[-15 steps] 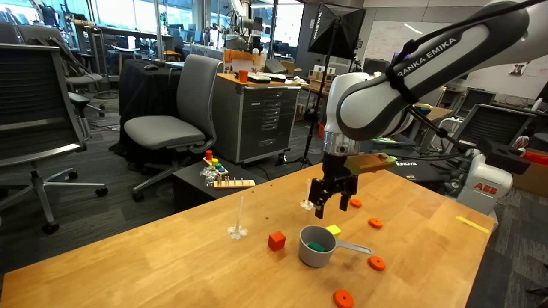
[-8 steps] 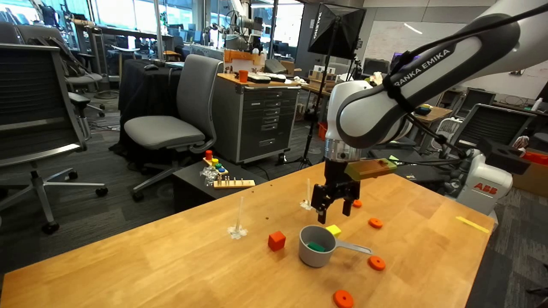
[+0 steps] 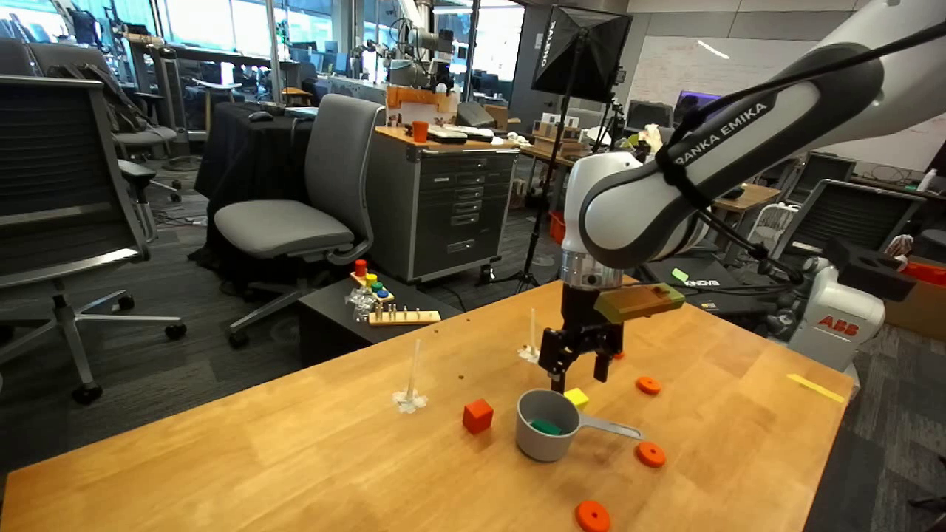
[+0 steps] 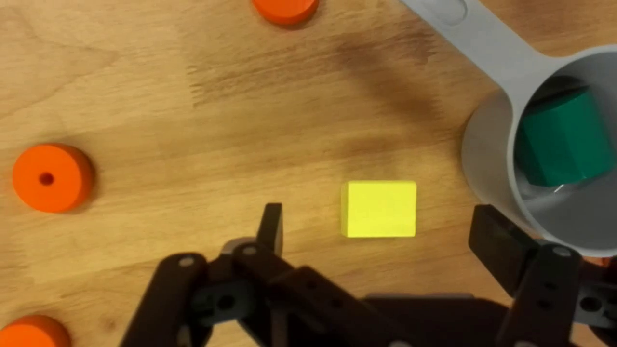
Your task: Put the blocks in the cup
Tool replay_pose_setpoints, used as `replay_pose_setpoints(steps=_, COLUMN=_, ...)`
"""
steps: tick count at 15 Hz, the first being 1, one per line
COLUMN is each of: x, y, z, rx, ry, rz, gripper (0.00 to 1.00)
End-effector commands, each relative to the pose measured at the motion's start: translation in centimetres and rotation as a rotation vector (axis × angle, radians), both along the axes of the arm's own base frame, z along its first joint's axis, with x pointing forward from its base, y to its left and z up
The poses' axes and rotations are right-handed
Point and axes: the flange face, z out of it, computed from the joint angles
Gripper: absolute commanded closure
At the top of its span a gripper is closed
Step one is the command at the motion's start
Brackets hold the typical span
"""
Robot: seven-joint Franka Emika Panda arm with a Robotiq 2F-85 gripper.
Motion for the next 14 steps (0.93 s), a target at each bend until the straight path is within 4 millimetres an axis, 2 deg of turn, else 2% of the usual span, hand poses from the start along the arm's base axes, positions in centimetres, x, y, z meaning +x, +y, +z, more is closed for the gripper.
replay_pose_setpoints(steps=1, x=0.55, y=-0.06, z=-0.21, rx=-0.014, ry=-0.006, rz=-0.013, gripper=0.00)
replay_pose_setpoints(steps=7, x=0.52, y=-0.11, z=-1.03, rx=-0.015, ry=0.003, rz=-0.004, gripper=0.00)
replay_pose_setpoints(steps=8, x=0.52, y=-0.11, z=-1.11, rx=-0.017, ry=0.002, rz=-0.002, gripper=0.25)
replay_pose_setpoints(steps=9, x=0.55, y=-0.09, z=-1.17, rx=-0.015, ry=0.000, rz=-0.002, gripper=0.26)
replay_pose_setpoints(steps=14, x=0.68, y=-0.36, z=-1.14, rx=-0.005, ry=-0.003, rz=-0.009, gripper=0.65)
